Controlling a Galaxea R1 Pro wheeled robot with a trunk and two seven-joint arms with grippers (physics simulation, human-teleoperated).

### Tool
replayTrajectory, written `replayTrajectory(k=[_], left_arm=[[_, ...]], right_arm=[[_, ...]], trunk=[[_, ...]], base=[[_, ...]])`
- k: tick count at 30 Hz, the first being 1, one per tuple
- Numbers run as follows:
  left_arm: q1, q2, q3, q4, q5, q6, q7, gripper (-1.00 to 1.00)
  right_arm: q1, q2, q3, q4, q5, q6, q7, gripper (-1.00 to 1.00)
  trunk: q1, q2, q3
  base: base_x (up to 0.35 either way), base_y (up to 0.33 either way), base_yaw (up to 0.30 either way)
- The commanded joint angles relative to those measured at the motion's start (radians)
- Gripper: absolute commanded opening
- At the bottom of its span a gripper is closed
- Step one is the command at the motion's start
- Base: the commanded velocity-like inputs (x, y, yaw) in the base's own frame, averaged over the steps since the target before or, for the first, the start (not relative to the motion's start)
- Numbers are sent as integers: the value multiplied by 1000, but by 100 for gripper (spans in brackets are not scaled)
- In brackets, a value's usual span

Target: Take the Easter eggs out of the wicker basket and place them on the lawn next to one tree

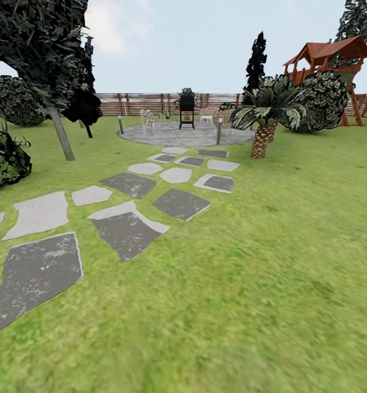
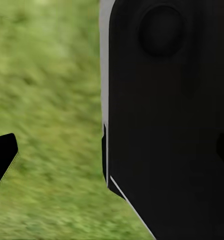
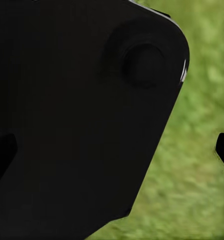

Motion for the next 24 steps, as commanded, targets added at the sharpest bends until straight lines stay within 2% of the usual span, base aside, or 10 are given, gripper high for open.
replayTrajectory(k=[1, 24], left_arm=[[1, 0, 1, -2, 1, -1, 0, 100], [1, 0, 1, -2, 1, -1, 0, 100]], right_arm=[[-1, 0, 0, 1, 8, -3, 0, 100], [-1, 0, 0, 1, 4, -3, 0, 100]], trunk=[[1, 0, -1], [1, 0, -1]], base=[[339, 0, 0], [339, 0, 0]])
